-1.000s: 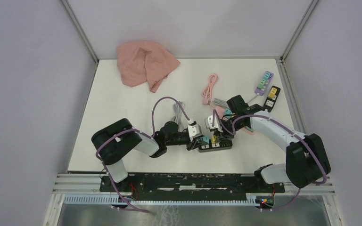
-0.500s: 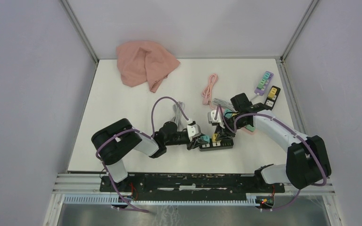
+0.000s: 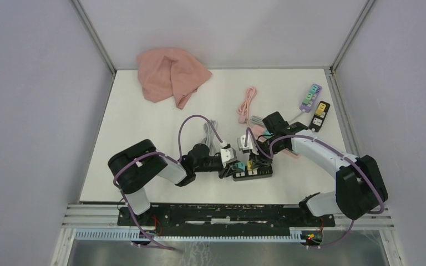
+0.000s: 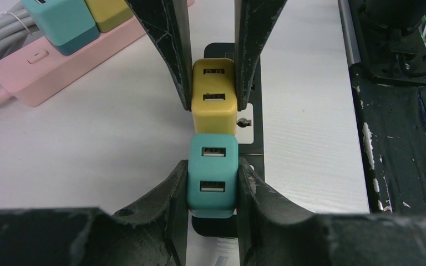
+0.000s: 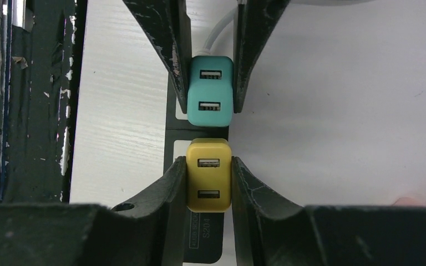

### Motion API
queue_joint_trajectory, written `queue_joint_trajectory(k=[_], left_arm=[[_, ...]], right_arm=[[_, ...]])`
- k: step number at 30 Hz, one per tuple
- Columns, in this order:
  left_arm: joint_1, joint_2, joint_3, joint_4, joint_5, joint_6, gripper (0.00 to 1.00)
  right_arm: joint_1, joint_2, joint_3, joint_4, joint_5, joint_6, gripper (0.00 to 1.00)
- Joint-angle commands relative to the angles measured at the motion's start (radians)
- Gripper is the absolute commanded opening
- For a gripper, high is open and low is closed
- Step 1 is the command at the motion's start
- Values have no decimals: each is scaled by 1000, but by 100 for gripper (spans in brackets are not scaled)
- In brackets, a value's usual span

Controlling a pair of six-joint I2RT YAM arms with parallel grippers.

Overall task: Pull the plug off the socket
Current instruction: Remove the plug from the socket.

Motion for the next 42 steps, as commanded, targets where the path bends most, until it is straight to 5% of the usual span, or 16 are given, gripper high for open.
queue_joint_trajectory(k=[1, 9, 16, 22, 29, 34, 42], left_arm=[[13, 15, -10, -37, -57, 1, 3], [14, 10, -7, -55, -55, 15, 3], [13, 10, -5, -54, -51, 12, 3], [14, 12, -5, -70, -46, 16, 3], [13, -2, -4, -106, -50, 42, 3], [13, -25, -5, -104, -62, 30, 3], [13, -125, -32, -5, -83, -113, 70]], right_arm=[[-62, -37, 43, -27, -75, 49, 0], [-92, -51, 28, -180, -122, -147, 0], [-9, -35, 41, -7, -122, 86, 0], [-101, -49, 46, 80, -109, 222, 0], [-142, -70, 18, -129, -181, -59, 0], [-149, -58, 74, -182, -206, -30, 0], [-218, -27, 159, -321, -267, -56, 0]])
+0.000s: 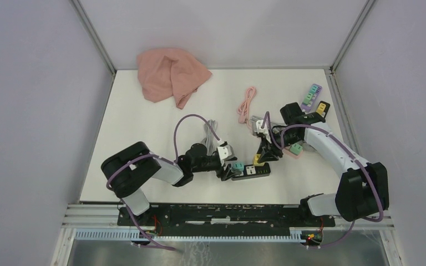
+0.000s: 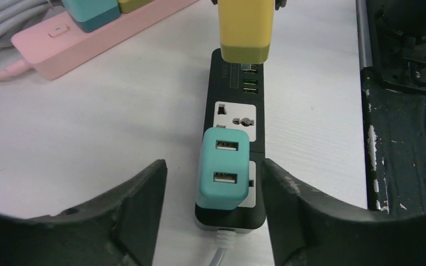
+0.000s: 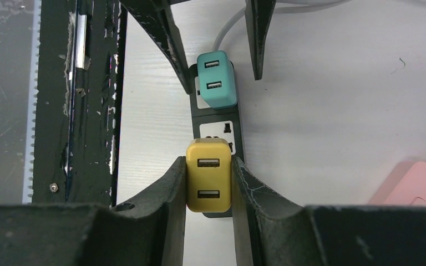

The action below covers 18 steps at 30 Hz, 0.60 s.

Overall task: Pull the plug off the socket
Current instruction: Remove the plug from the socket.

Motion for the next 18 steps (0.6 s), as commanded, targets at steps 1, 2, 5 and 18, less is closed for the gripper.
queue_joint_trajectory(k=[1, 2, 5, 18], left_arm=[[8, -94, -25, 68, -45, -93, 75], [8, -114, -27, 69, -52, -102, 78], [8, -171, -30, 36, -73, -122, 83], [16, -504, 61, -449, -260, -244, 99]], right_arm=[[-30, 5, 52, -92, -99, -36, 0], [-35, 4, 54, -96, -106, -38, 0], [-47, 7, 61, -104, -128, -30, 0], [-87, 48, 101, -99, -269, 105, 1]])
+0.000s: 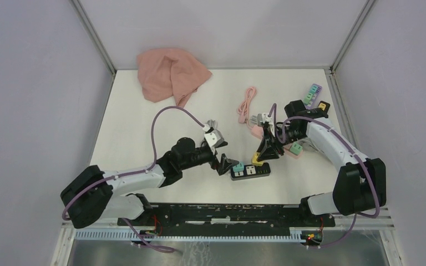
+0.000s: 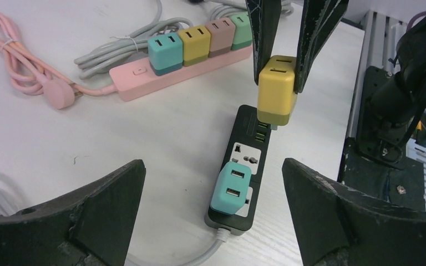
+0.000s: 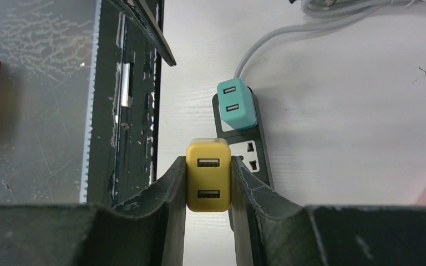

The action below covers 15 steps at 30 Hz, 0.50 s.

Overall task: Pull the plug off the socket
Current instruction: Remove the plug from the socket.

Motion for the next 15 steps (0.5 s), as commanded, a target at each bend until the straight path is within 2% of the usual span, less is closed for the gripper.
queue_joint_trajectory(k=[1, 8, 15], left_arm=[[12, -91, 47, -114, -66, -113, 99], [24, -103, 144, -255, -88, -233, 99], [26, -123, 162, -266, -127, -297, 100]], right_arm=[[-14, 5, 45, 13, -124, 82, 1], [-33, -1, 32, 106, -170, 234, 2], [-46, 0, 9, 237, -190, 421, 4]])
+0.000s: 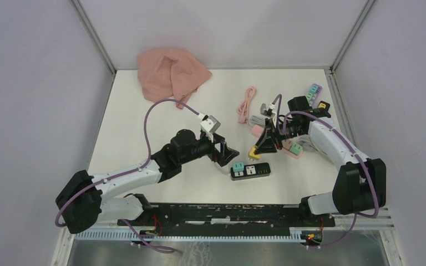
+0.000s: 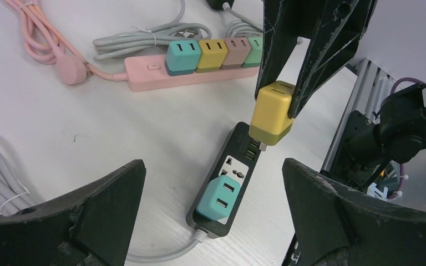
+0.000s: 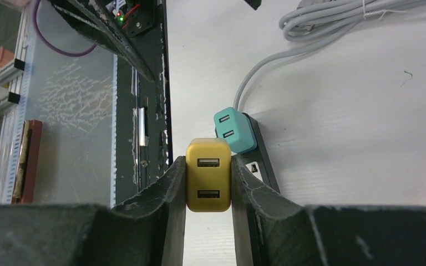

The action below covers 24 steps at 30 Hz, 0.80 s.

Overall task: Pull the plug off the socket
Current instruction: Remove the plug from the socket.

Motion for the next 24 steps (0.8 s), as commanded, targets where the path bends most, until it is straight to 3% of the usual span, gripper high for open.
queue_joint_trajectory(k=[1, 13, 20, 24], left_arm=[[6, -36, 30, -4, -37, -88, 100], [6, -66, 18, 63, -32, -158, 100], [6, -77, 1, 95, -36, -169, 98], [-9, -66, 11, 72, -72, -178, 95]], right_arm=[[-9, -4, 2, 115, -86, 154, 4], [-17, 7, 1, 151, -104, 220, 4], [-22, 13, -27, 266, -145, 370, 5], [-23, 23, -48, 398, -138, 537, 5]])
